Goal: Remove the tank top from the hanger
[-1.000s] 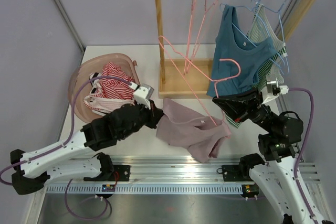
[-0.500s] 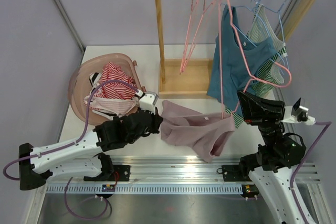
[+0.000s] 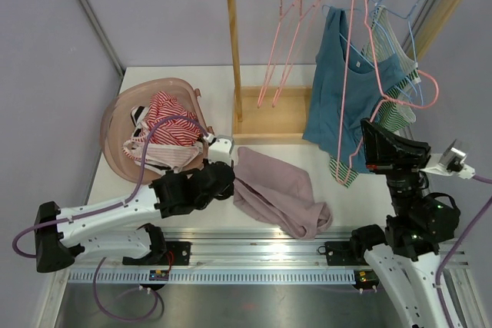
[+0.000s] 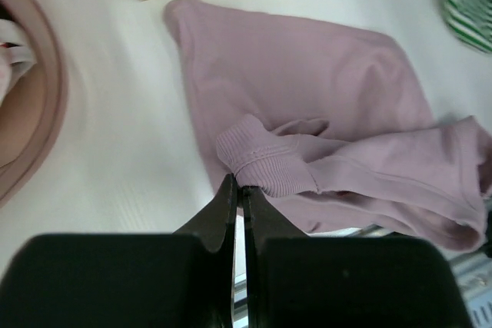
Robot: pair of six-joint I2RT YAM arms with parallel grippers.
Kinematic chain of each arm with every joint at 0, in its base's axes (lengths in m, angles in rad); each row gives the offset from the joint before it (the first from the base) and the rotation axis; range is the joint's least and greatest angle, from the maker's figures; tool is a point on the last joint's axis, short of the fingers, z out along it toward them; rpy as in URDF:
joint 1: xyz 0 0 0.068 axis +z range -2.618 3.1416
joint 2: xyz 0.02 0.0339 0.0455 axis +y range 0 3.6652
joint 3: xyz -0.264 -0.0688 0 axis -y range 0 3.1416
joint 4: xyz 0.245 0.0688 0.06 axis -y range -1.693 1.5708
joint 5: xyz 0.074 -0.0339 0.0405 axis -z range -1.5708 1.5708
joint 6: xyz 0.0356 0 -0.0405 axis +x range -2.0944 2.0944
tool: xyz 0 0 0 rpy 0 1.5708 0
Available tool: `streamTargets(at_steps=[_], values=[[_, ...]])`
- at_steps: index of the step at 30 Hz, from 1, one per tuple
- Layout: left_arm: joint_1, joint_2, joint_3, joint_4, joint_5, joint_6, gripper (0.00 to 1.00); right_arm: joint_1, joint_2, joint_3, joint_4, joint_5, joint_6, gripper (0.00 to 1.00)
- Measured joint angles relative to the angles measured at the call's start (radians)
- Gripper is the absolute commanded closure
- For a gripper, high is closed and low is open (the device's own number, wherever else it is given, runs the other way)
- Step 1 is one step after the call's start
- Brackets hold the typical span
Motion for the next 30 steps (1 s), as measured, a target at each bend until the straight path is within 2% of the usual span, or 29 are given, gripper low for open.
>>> streamTargets(at_steps=[2, 6, 8, 10, 11, 13, 20, 30], values=[[0.002, 0.012, 0.017, -0.051, -0.038, -0.018, 1.00, 0.000, -0.001, 0.121, -0.169, 0.010, -0.035, 1.00], [0.036, 0.010, 0.039, -0.105, -0.068, -0.031, 0.99, 0.000, -0.010, 0.242, -0.381, 0.037, -0.085, 1.00], [0.064, 0.003, 0.044, -0.120, -0.068, -0.028, 0.79, 0.000, 0.004, 0.288, -0.506, 0.051, -0.105, 1.00], [0.081, -0.006, 0.049, -0.139, -0.070, -0.016, 0.30, 0.000, 0.045, 0.340, -0.603, 0.056, -0.117, 1.00], [0.086, -0.014, 0.052, -0.146, -0.073, -0.014, 0.15, 0.000, 0.082, 0.378, -0.660, 0.060, -0.121, 1.00], [0.087, -0.032, 0.063, -0.169, -0.078, -0.023, 0.01, 0.000, 0.159, 0.448, -0.740, 0.063, -0.126, 1.00], [0.087, -0.121, 0.126, -0.268, -0.086, -0.024, 0.01, 0.000, 0.465, 0.721, -0.968, 0.113, -0.140, 1.00], [0.087, -0.202, 0.153, -0.384, -0.086, -0.014, 0.01, 0.000, 0.817, 1.050, -1.076, 0.147, -0.163, 1.00]])
